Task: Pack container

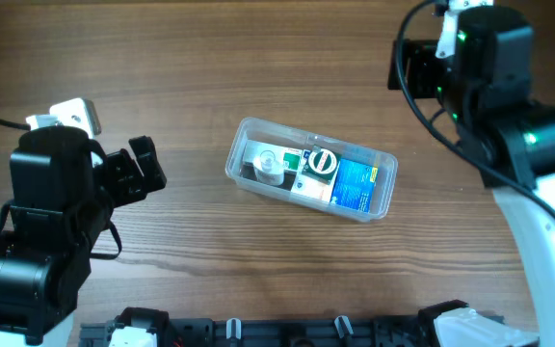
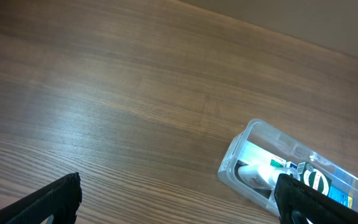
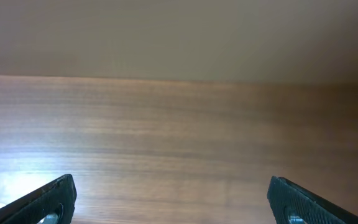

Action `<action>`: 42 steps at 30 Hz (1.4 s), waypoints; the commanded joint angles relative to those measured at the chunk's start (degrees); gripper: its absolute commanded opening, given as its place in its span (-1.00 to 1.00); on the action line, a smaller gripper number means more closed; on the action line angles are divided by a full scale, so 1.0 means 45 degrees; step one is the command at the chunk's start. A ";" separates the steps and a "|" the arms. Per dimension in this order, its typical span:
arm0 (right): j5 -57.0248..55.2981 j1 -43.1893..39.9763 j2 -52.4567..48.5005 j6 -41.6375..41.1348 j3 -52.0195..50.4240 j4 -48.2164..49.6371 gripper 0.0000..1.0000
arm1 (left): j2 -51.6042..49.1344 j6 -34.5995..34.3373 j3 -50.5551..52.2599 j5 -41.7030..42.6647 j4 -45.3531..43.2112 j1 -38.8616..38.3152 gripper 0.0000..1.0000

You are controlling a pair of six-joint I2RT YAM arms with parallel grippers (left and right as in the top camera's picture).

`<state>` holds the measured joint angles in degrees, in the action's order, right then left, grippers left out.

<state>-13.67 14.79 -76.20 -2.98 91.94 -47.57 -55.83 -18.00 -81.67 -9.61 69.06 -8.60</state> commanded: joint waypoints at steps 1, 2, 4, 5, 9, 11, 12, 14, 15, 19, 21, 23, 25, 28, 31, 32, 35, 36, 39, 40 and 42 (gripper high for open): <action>-0.0442 -0.0058 0.2064 0.1341 0.0039 -0.0034 1.00 | 0.0039 -0.0199 -0.0131 -0.0078 -0.0039 0.0102 1.00; -0.0442 -0.0063 0.2336 0.1345 0.0039 -0.0121 0.99 | 0.0039 -0.0199 -0.0131 -0.0078 -0.0039 0.0102 0.99; -0.0437 -0.0175 0.3167 0.1345 0.0039 -0.0695 1.00 | 0.0039 -0.0199 -0.0131 -0.0078 -0.0039 0.0102 1.00; -0.0447 -0.0262 0.3536 0.1370 -0.0034 -0.0903 0.99 | 0.0039 -0.0199 -0.0126 -0.0078 -0.0039 0.0102 1.00; -0.0432 -0.1005 0.5314 0.1326 -0.1443 -0.0903 0.99 | 0.0039 -0.0199 -0.0131 -0.0078 -0.0039 0.0102 1.00; -0.0262 -0.1379 0.6203 0.1287 -0.2662 -0.0461 0.99 | 0.0039 -0.0199 -0.0131 -0.0078 -0.0039 0.0102 1.00; -0.0078 -0.1545 0.6683 0.1297 -0.3390 -0.0073 1.00 | 0.0039 -0.0199 -0.0131 -0.0073 -0.0039 0.0102 0.99; 0.0063 -0.1758 0.7679 0.1287 -0.5003 0.0889 1.00 | 0.0039 -0.0199 -0.0131 -0.0078 -0.0039 0.0102 1.00; 0.0136 -0.1783 0.8170 0.1292 -0.5819 0.1302 0.99 | 0.0039 -0.0199 -0.0131 -0.0078 -0.0044 0.0102 1.00; 0.0189 -0.1783 1.0010 0.1292 -0.8927 0.2123 0.99 | 0.0039 -0.0199 -0.0131 -0.0073 -0.0044 0.0102 0.99; 0.0194 -0.1783 1.0865 0.1287 -1.0443 0.2351 1.00 | 0.0039 -0.0199 -0.0131 -0.0078 -0.0039 0.0102 0.99; 0.0321 -0.1783 1.1628 0.1287 -1.1842 0.2880 0.99 | 0.0039 -0.0199 -0.0131 -0.0078 -0.0039 0.0107 0.99; 0.0447 -0.1783 1.2332 0.1282 -1.3148 0.3653 1.00 | 0.0039 -0.0199 -0.0131 -0.0073 -0.0039 0.0102 0.99; 0.0918 -0.1783 1.3415 0.1282 -1.4916 0.4357 1.00 | 0.0039 -0.0199 -0.0131 -0.0073 -0.0039 0.0102 0.99; 0.1569 -0.1783 1.4591 0.1277 -1.6402 0.4546 0.99 | 0.0039 -0.0199 -0.0131 -0.0078 -0.0039 0.0102 1.00; 0.1812 -0.1783 1.5081 0.1277 -1.6937 0.4629 0.99 | 0.0039 -0.0199 -0.0131 -0.0078 -0.0039 0.0107 1.00; 0.2059 -0.1783 1.5854 0.0865 -1.7787 0.4677 1.00 | 0.0039 -0.0199 -0.0131 -0.0073 -0.0039 0.0107 1.00; 0.2059 -0.1783 1.6092 0.0617 -1.8030 0.4668 0.99 | 0.0039 -0.0199 -0.0131 -0.0078 -0.0039 0.0102 0.99; 0.2059 -0.1783 1.6810 0.0015 -1.8598 0.4707 1.00 | 0.0039 -0.0199 -0.0131 -0.0078 -0.0039 0.0102 1.00; 0.2055 -0.1783 1.6903 -0.0005 -1.8578 0.4779 1.00 | 0.0039 -0.0199 -0.0131 -0.0078 -0.0039 0.0102 1.00; 0.2064 -0.1783 1.6888 -0.0005 -1.8608 0.4906 1.00 | 0.0039 -0.0199 -0.0131 -0.0073 -0.0039 0.0102 1.00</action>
<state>-5.91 7.05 -1.52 -0.93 8.27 -26.48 -55.81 -18.00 -81.67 -9.61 69.08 -8.51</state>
